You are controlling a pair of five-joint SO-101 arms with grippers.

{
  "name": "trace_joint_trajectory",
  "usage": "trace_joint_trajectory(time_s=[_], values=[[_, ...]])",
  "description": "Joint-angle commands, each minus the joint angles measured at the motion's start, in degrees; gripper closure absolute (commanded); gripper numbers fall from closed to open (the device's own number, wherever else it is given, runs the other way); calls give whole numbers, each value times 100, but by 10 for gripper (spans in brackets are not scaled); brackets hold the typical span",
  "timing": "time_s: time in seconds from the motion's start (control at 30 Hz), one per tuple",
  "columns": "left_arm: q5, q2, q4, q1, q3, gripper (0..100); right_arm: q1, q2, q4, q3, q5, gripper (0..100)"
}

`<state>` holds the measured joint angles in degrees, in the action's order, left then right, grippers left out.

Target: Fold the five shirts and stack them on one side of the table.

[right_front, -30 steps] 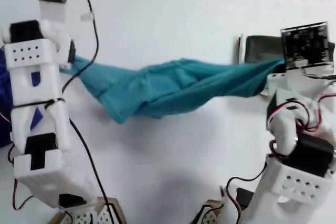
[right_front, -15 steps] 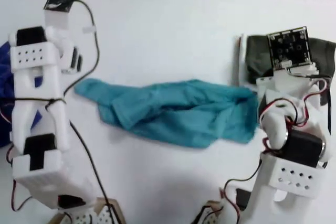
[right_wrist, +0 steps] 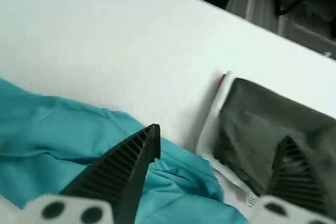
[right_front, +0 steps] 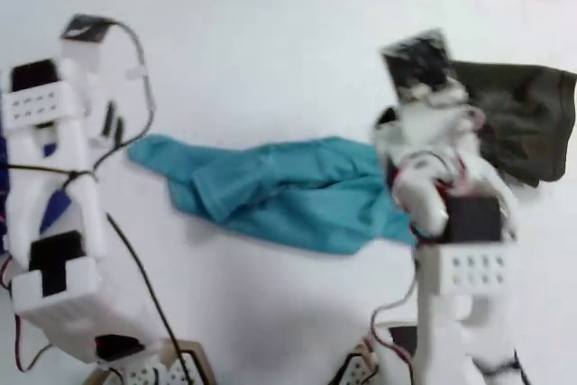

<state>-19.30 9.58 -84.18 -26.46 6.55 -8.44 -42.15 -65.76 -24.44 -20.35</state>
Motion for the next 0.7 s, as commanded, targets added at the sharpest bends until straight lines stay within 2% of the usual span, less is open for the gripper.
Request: trace_joint_trajectory(time_s=[0.0,0.33,0.53,0.67], values=[[-273,-369,-70,-624,4,861,-541,813,110,492,475,666],[-888,-360,-123,-2022,13,861,-2079,3196,75,2409,1336,666],[-1345,-360,-167,-2875,40,861,-3134,4259,75,2857,1609,666],[-1459,-360,-193,-3270,40,861,-3556,4998,110,3077,1644,666]])
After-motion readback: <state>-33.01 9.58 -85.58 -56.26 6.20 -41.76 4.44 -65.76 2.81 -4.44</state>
